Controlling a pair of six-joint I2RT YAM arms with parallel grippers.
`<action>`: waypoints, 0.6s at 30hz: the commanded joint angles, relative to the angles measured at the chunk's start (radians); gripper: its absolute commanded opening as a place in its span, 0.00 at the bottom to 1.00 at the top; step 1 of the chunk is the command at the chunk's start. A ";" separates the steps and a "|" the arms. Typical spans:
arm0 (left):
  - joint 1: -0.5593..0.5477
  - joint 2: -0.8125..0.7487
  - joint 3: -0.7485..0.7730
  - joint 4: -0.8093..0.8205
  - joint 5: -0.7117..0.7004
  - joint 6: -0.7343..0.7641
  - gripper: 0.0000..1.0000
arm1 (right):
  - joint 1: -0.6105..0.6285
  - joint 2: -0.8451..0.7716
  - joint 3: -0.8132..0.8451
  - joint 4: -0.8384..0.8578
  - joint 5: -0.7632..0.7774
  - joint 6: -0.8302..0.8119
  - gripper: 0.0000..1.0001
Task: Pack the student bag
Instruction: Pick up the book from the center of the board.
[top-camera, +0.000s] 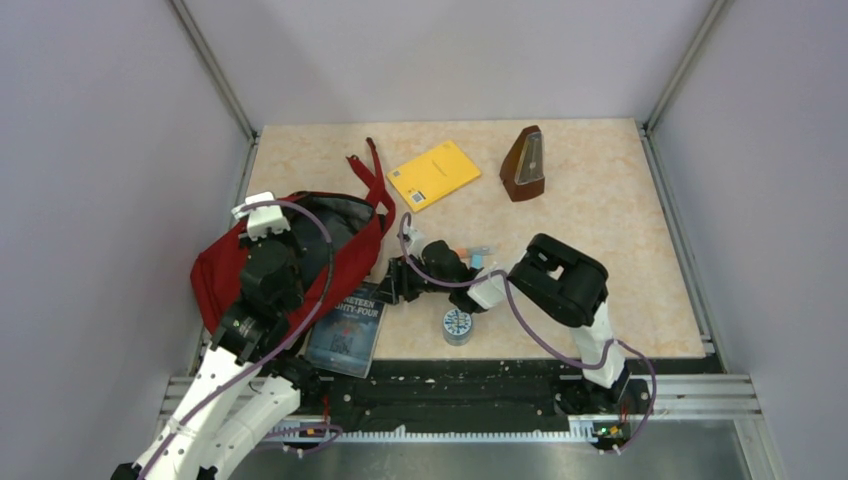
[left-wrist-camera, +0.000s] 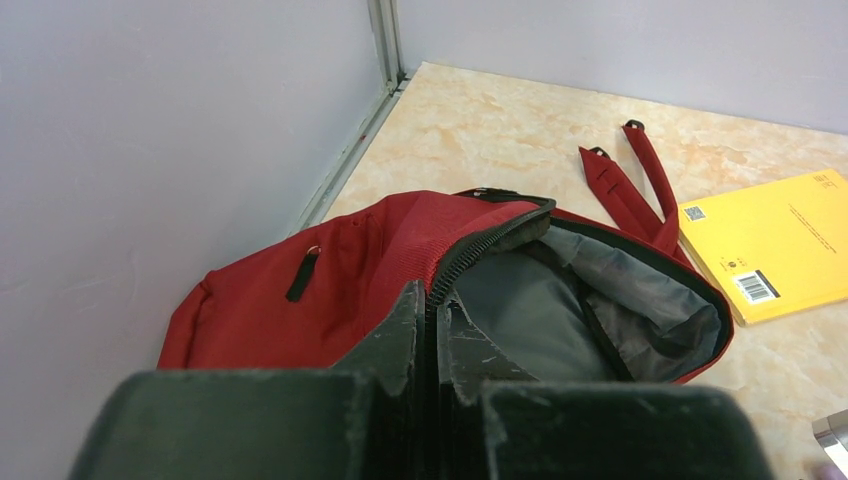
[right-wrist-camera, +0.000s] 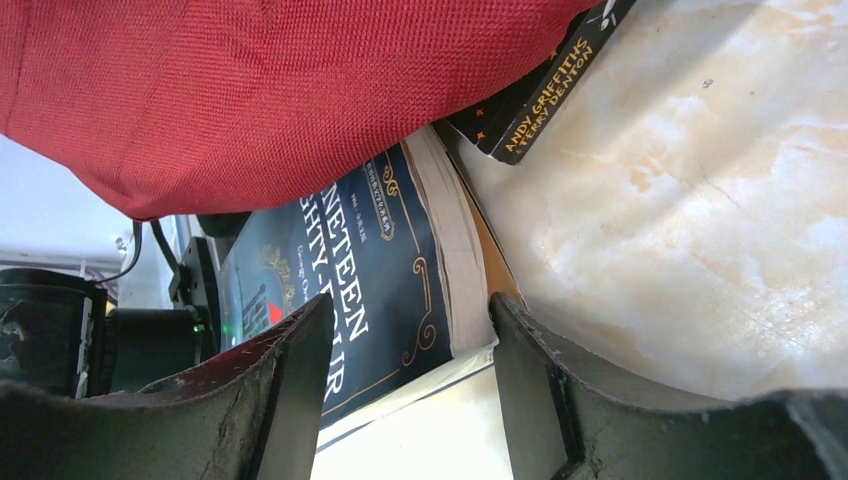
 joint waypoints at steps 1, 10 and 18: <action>0.006 0.002 0.003 0.048 0.005 -0.014 0.00 | 0.033 0.033 0.031 -0.017 -0.032 -0.010 0.58; 0.006 0.004 0.003 0.047 0.014 -0.016 0.00 | 0.034 0.044 0.018 0.085 -0.055 0.026 0.28; 0.006 -0.012 -0.001 0.055 0.024 -0.017 0.00 | 0.032 -0.175 -0.128 0.168 0.065 -0.028 0.00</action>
